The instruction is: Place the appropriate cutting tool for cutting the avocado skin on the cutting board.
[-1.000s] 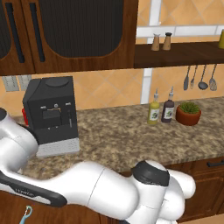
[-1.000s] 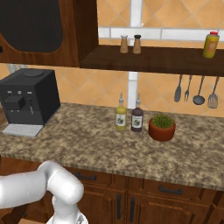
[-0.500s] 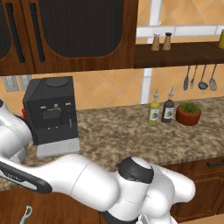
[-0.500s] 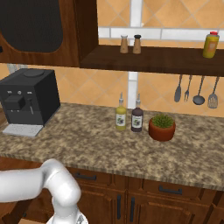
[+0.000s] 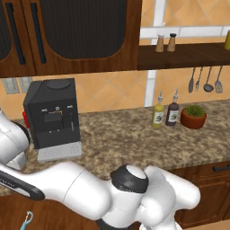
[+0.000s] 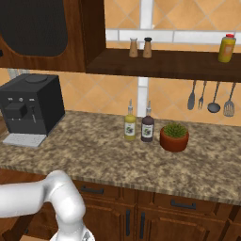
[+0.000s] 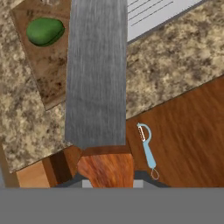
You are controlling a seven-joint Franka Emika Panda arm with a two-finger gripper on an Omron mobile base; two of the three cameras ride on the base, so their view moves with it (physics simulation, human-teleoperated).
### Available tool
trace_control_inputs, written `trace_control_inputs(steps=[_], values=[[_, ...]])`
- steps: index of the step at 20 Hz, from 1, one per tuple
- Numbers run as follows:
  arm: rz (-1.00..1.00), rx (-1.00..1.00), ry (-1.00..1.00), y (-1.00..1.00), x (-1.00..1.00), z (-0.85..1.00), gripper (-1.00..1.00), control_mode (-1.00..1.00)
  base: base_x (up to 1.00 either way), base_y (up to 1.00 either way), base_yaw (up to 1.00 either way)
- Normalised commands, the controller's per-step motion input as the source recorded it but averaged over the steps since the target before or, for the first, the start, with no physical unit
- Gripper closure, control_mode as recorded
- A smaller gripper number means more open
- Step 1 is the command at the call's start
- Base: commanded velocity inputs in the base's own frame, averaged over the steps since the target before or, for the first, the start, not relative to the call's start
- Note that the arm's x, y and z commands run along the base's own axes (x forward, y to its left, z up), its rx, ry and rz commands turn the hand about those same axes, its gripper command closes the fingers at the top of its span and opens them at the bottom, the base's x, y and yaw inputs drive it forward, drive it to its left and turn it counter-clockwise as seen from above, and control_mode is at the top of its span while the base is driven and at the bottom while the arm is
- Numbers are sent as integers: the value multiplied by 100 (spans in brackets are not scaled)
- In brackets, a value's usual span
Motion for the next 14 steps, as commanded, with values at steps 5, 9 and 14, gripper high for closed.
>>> trace_control_inputs(steps=[5,9,14], values=[[0,1,2,0,32,-30,100,-100,0,0,0],[0,0,6,7,43,-15,100,-100,0,0,0],[0,0,3,9,35,-24,100,-100,0,0,0]])
